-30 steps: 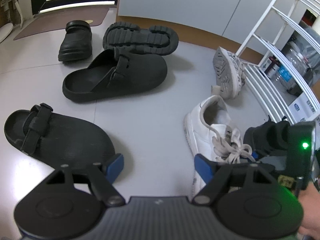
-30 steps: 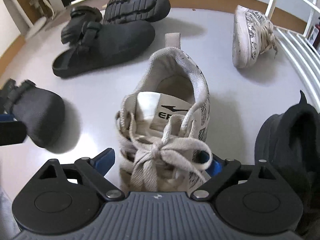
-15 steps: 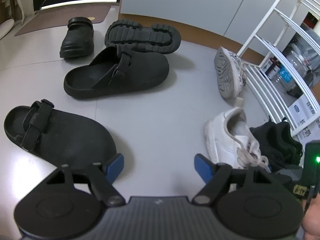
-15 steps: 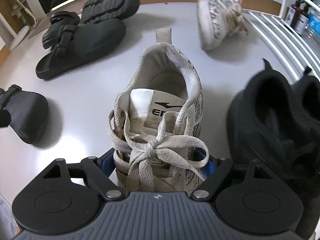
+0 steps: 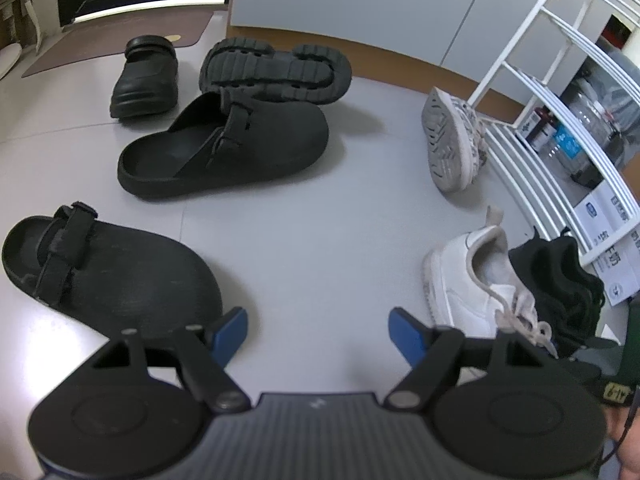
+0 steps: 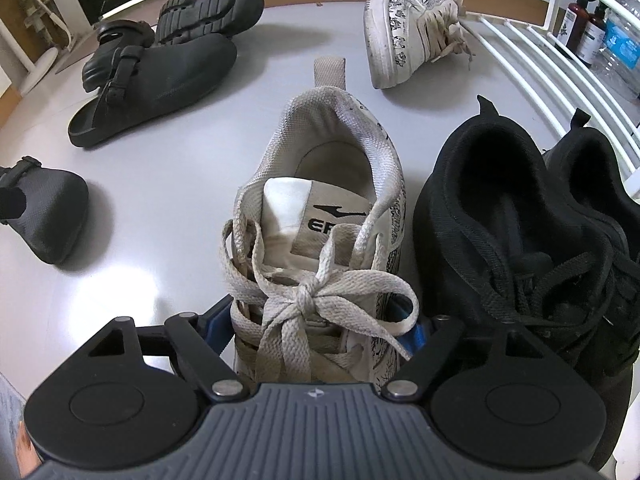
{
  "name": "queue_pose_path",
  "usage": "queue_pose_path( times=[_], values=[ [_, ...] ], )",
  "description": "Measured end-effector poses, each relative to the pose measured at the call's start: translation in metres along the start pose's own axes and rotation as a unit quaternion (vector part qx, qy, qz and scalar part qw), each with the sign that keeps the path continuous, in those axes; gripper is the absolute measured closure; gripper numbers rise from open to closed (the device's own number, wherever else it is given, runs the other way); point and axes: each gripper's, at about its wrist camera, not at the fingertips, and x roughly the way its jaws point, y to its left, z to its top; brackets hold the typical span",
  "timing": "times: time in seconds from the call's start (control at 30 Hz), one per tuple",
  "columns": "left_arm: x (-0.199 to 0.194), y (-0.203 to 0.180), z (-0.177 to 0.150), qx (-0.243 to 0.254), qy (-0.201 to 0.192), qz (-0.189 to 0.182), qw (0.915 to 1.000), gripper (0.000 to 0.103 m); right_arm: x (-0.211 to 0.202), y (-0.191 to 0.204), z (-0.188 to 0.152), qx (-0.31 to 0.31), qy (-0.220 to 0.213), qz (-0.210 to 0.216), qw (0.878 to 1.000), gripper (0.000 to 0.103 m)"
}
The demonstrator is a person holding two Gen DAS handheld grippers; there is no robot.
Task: Organize scattered shoes
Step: 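Carry the printed sneaker beside the black sneaker pair with the right tool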
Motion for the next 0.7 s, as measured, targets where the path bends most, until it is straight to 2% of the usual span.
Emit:
queue_pose_path(
  times=[0.23, 0.27, 0.3, 0.33, 0.53, 0.7],
  values=[
    [0.001, -0.009, 0.014, 0.031, -0.007, 0.005, 0.9995, 0.022, -0.019, 0.001, -0.006, -0.005, 0.001, 0.027, 1.000, 0.016],
    [0.001, -0.011, 0.019, 0.039, -0.011, 0.007, 0.9992, 0.022, -0.021, 0.002, -0.007, -0.008, 0.000, 0.027, 1.000, 0.018],
    [0.001, -0.014, 0.025, 0.047, -0.015, 0.008, 0.9988, 0.022, -0.021, 0.001, -0.009, -0.011, 0.000, 0.029, 1.000, 0.025],
    [0.000, -0.016, 0.029, 0.053, -0.017, 0.009, 0.9984, 0.022, -0.019, 0.000, -0.010, -0.013, 0.004, 0.029, 0.999, 0.025],
    [-0.004, -0.038, 0.060, 0.107, -0.026, 0.012, 0.9939, 0.022, -0.019, -0.005, -0.012, -0.012, -0.001, 0.031, 0.999, 0.026],
    [-0.003, -0.056, 0.079, 0.129, -0.020, 0.011, 0.9913, 0.022, -0.018, -0.010, -0.013, 0.007, 0.001, 0.037, 0.999, 0.026]
  ],
)
